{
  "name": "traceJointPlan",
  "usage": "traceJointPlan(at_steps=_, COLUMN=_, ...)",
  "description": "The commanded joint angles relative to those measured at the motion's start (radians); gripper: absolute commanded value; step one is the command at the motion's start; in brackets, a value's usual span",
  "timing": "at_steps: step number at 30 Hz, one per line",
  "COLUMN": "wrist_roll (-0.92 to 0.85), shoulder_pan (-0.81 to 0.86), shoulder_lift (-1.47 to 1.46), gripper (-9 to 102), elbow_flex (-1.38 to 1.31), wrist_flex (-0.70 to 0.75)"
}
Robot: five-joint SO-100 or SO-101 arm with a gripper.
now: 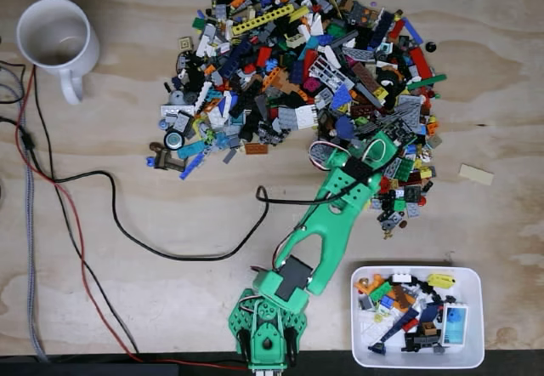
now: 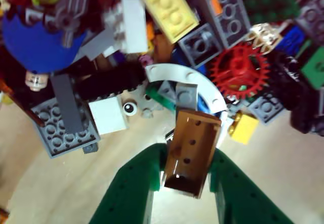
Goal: Find the closest Lego and put it in the bin.
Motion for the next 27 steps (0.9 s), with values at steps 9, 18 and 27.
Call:
traceJointPlan(at_steps=9, wrist_roll=-0.155, shoulder_pan=0.443, shoulder_lift=0.316, gripper=0, elbow_flex=-0.1, wrist_flex=0.104)
traceJointPlan(at_steps=18, wrist_roll=-0.302, shoulder_pan=0.805, shoulder_lift=0.414, gripper=0, elbow_flex=0.012, wrist_flex=0.101)
traceJointPlan(at_steps=27, wrist_roll=-0.362, shoulder_pan=0.894, shoulder_lift=0.604, gripper=18, elbow_flex=0.279, wrist_flex=-0.018)
